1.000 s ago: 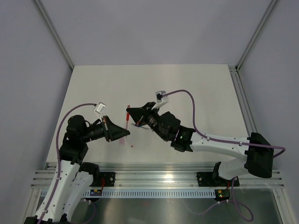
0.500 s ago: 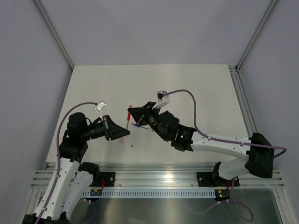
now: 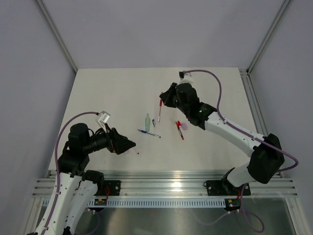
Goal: Insert the pens into the pen caps
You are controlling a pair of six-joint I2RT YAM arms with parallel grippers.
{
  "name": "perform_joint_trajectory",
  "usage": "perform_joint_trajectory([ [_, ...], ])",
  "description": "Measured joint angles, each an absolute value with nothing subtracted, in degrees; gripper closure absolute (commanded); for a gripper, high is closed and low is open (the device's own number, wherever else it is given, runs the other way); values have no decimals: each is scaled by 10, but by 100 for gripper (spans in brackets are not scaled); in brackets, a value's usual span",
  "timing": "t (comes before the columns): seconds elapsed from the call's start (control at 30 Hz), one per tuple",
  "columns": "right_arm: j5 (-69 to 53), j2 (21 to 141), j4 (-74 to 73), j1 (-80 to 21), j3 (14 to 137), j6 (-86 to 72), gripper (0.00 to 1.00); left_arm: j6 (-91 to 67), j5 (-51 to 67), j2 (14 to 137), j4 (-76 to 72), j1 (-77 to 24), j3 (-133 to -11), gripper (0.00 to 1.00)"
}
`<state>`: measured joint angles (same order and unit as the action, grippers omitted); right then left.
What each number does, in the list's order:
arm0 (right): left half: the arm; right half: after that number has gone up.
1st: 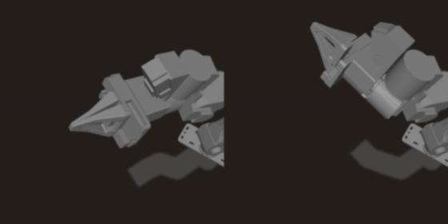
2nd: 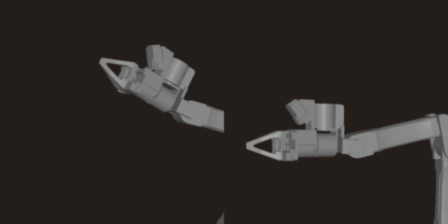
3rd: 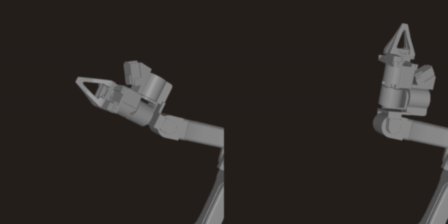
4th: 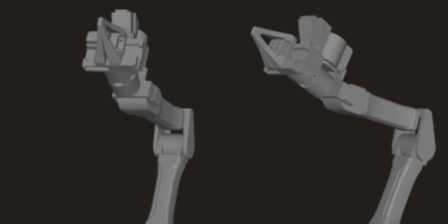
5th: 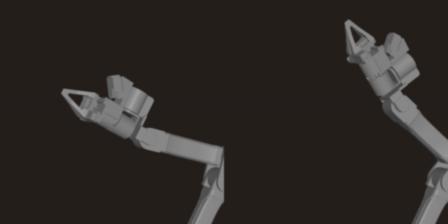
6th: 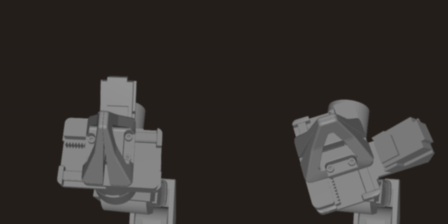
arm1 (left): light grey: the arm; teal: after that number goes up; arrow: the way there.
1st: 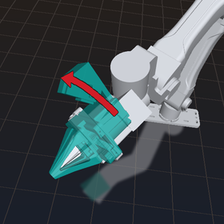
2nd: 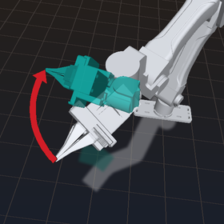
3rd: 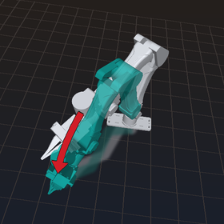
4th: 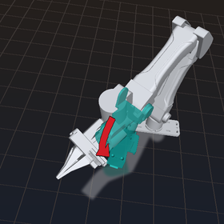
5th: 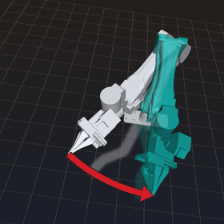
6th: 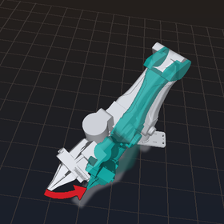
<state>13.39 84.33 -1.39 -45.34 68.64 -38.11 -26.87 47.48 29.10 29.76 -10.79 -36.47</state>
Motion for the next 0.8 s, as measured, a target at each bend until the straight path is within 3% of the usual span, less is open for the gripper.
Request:
perform_joint_trajectory([
  [0.27,151,863,-127,-234,684,-263,100,-234,422,275,322,-123,-399,1],
  [0.37,183,914,-154,-175,694,-218,100,-236,405,275,298,-123,-390,1],
  [0.63,203,1117,-249,-143,811,-184,100,-233,374,277,295,-136,-387,1],
  [0.8,197,1173,-298,-143,871,-194,96,-233,368,265,296,-152,-371,1],
])
